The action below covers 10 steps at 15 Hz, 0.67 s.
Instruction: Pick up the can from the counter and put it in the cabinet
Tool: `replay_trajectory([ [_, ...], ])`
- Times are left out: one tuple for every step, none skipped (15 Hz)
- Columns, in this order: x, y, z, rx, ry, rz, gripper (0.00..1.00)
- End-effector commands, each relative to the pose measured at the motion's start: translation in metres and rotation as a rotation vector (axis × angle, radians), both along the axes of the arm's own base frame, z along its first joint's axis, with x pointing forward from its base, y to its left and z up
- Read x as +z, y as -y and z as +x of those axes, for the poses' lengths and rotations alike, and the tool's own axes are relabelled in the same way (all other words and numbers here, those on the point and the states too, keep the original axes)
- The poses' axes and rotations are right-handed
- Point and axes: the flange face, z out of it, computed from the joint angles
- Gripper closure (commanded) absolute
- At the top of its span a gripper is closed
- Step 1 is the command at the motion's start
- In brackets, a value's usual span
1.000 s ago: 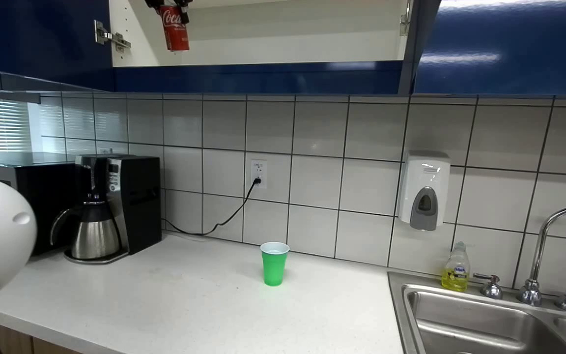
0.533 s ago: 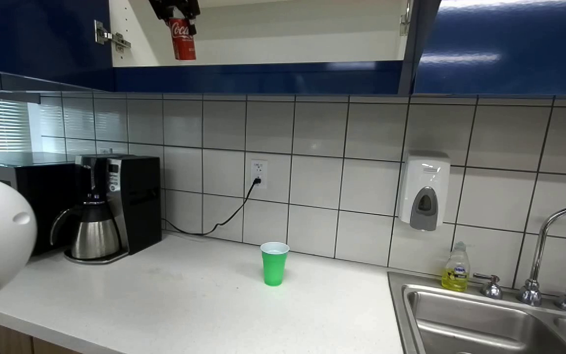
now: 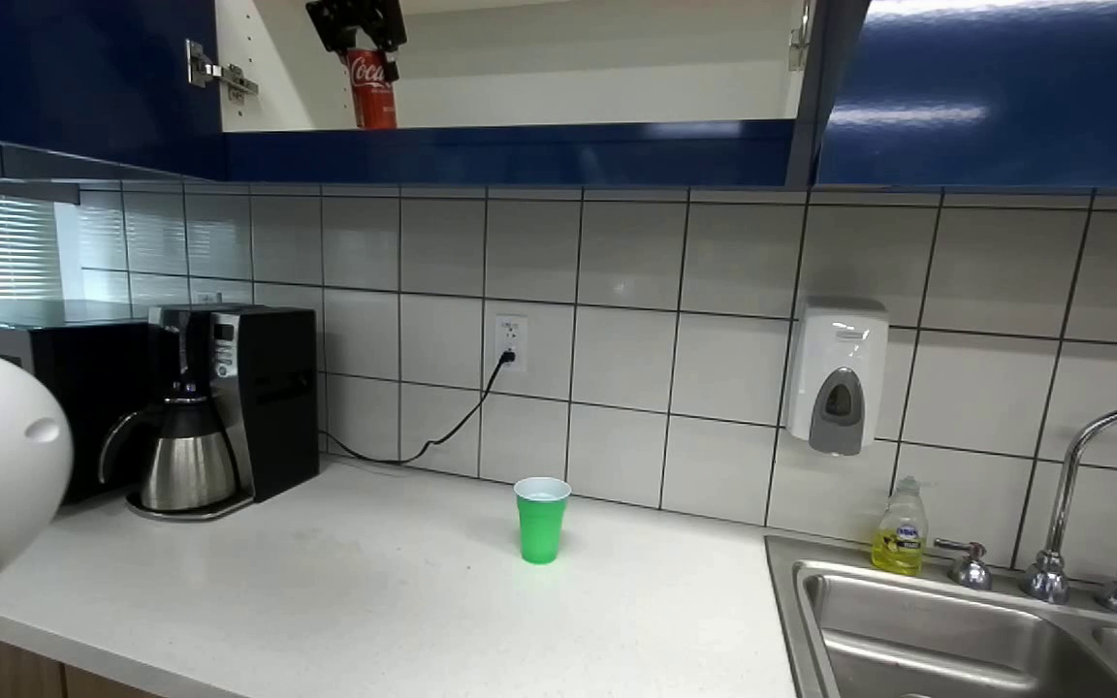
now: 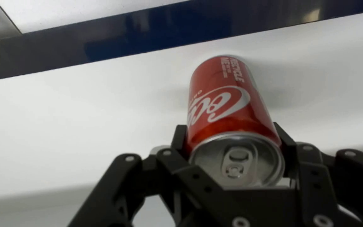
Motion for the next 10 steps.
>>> replay_trajectory([
  [0.0081,0.0007,0.003,-0.038,-0.023,0.003,0.61],
  [0.0082,0.0005,0.0033,-0.043,-0.029,0.002,0.61],
  [0.0081,0.0007,0.0043,-0.046,-0.036,0.002,0.61],
  [0.0078,0.0005,0.005,-0.05,-0.042,0.002,0.61],
  [0.0079,0.0005,0.0055,-0.051,-0.047,0.001,0.61],
  [0.0075,0.0002,0.0065,-0.053,-0.051,-0.001,0.61],
  [0.0073,-0.0001,0.0075,-0.056,-0.054,0.0,0.61],
  [0.007,-0.0002,0.0086,-0.058,-0.058,0.001,0.61],
  [0.007,-0.0001,0.0095,-0.06,-0.061,0.001,0.61],
  [0.0063,0.0,0.0108,-0.064,-0.067,0.002,0.61],
])
